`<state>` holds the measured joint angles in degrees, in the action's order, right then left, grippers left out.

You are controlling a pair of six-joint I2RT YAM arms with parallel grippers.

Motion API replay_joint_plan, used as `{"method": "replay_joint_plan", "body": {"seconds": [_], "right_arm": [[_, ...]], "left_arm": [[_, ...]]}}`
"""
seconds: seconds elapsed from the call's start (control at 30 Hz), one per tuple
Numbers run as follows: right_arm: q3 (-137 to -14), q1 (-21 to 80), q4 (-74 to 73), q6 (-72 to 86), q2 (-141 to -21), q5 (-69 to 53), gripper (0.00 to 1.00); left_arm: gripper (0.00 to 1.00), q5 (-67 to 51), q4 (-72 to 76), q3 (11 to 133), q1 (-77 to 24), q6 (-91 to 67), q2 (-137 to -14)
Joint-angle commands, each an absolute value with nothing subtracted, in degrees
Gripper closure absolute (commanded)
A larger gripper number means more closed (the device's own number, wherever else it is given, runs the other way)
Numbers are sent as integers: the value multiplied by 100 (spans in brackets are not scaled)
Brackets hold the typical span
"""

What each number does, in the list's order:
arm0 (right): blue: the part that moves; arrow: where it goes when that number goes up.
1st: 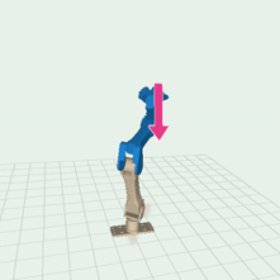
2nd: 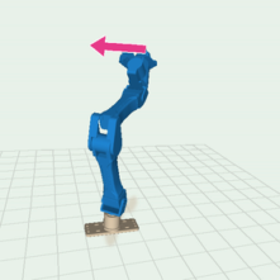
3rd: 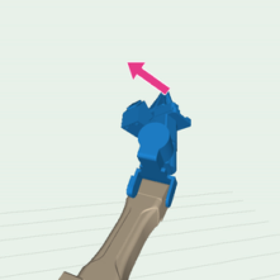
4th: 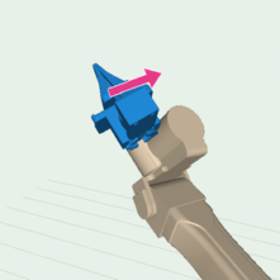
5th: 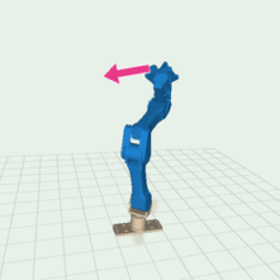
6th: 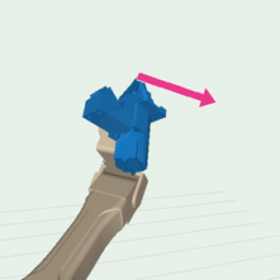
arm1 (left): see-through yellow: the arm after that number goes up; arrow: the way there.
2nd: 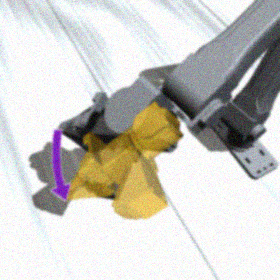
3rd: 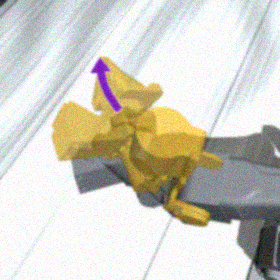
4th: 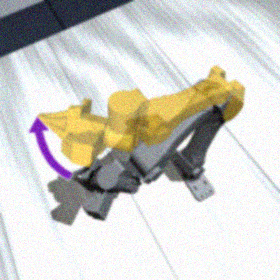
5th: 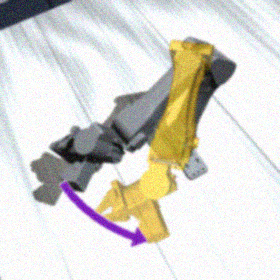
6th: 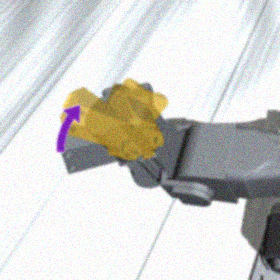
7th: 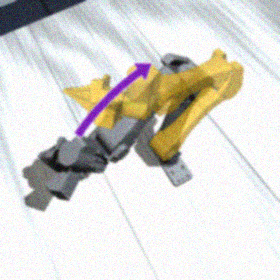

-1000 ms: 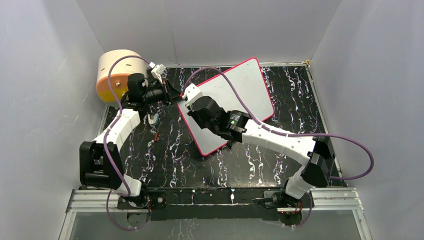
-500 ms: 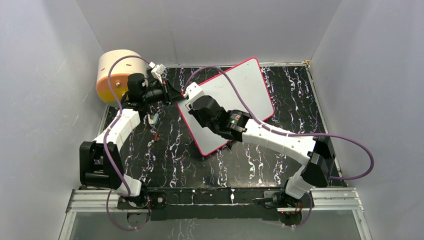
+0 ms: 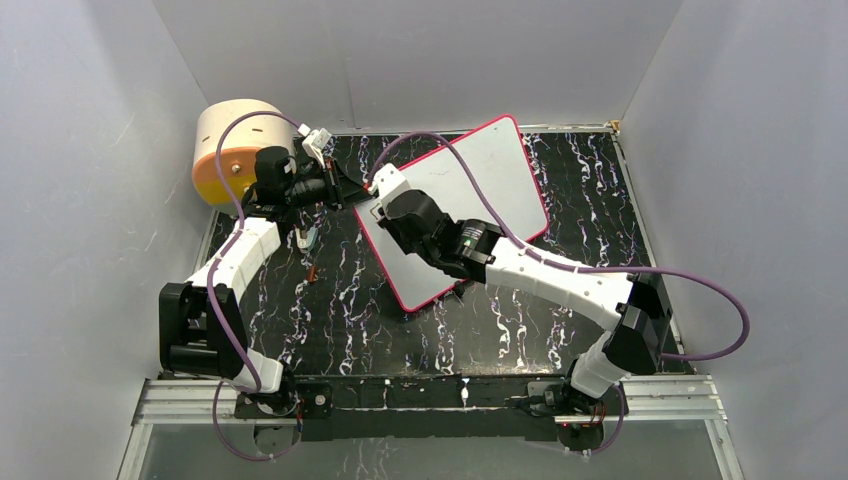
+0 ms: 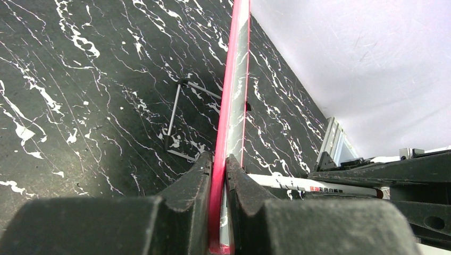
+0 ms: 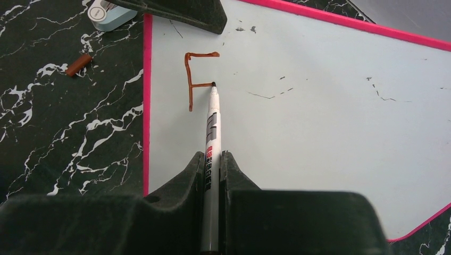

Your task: Write a sentence on the whiteboard

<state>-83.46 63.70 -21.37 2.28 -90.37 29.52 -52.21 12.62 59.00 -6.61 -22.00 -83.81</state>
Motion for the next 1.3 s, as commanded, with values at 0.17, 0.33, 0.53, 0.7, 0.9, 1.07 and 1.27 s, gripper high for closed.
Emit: {"method": "replay_joint_plan", "body": {"seconds": [0.17, 0.33, 0.53, 0.7, 0.9, 1.07, 1.27], "right_arm": [[-8104, 6193, -1671, 68, -8398, 2754, 100], [-7996, 6100, -1663, 36, -8354, 2710, 100], [-7976, 6063, -1665, 18, -8449, 2668, 100], [-7991, 6048, -1659, 9, -8513, 2683, 100], [-8057, 6024, -1664, 9, -8601, 2668, 100], [-8098, 6029, -1663, 9, -8651, 2659, 100], [-8119, 6014, -1660, 9, -8681, 2653, 100]], "left_arm": [[100, -5019, 854, 5992, -721, -1969, -8384], [100, -5014, 853, 5986, -720, -1969, -8402], [100, -5018, 844, 5999, -721, -1969, -8403], [100, -5016, 844, 6000, -721, -1969, -8398], [100, -5027, 844, 6002, -721, -1977, -8420], [100, -5027, 846, 6003, -721, -1977, -8420], [100, -5027, 842, 5999, -729, -1979, -8420]]}}
